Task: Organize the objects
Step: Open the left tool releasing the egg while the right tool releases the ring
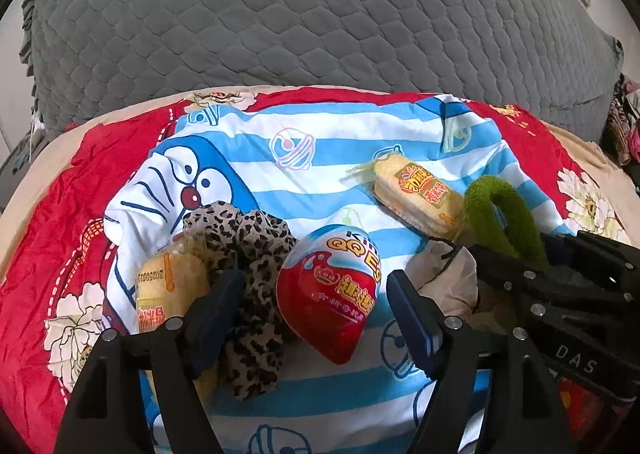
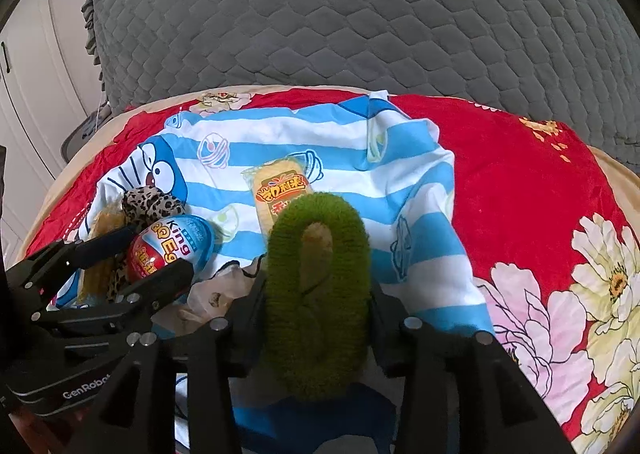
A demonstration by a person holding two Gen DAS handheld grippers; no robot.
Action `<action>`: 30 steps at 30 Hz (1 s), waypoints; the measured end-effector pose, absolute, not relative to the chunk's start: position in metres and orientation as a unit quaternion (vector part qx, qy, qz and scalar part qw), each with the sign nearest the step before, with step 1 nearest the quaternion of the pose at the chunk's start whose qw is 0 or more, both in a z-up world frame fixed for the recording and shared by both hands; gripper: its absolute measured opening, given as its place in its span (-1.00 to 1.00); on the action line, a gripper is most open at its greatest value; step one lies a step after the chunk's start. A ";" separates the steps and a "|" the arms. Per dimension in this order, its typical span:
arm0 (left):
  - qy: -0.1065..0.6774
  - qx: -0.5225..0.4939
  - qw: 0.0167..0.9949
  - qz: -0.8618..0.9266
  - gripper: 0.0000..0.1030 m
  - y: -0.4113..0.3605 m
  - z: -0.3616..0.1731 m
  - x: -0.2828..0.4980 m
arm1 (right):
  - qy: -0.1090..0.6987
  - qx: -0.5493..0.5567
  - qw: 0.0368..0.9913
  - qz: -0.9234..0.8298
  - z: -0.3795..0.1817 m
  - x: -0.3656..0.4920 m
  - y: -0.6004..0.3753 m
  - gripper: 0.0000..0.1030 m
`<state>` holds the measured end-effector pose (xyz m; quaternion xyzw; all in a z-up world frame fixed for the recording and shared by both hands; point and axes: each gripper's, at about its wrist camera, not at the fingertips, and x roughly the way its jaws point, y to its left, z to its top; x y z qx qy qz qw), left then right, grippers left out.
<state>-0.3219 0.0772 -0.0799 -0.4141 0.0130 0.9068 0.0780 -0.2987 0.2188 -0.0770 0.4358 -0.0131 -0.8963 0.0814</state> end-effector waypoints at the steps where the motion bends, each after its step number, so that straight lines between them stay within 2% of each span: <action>1: 0.013 -0.414 0.079 0.907 0.48 0.077 -0.079 -0.321 | -0.014 0.436 0.081 -0.896 -0.077 -0.298 0.220 -0.10; 17: 0.024 -0.417 0.071 0.906 0.51 0.072 -0.069 -0.310 | -0.015 0.432 0.079 -0.898 -0.069 -0.285 0.226 0.32; 26: 0.032 -0.410 0.072 0.909 0.52 0.074 -0.059 -0.300 | -0.018 0.429 0.077 -0.900 -0.060 -0.275 0.228 0.45; 30: 0.028 -0.404 0.068 0.912 0.64 0.071 -0.053 -0.296 | -0.021 0.426 0.075 -0.901 -0.054 -0.271 0.228 0.47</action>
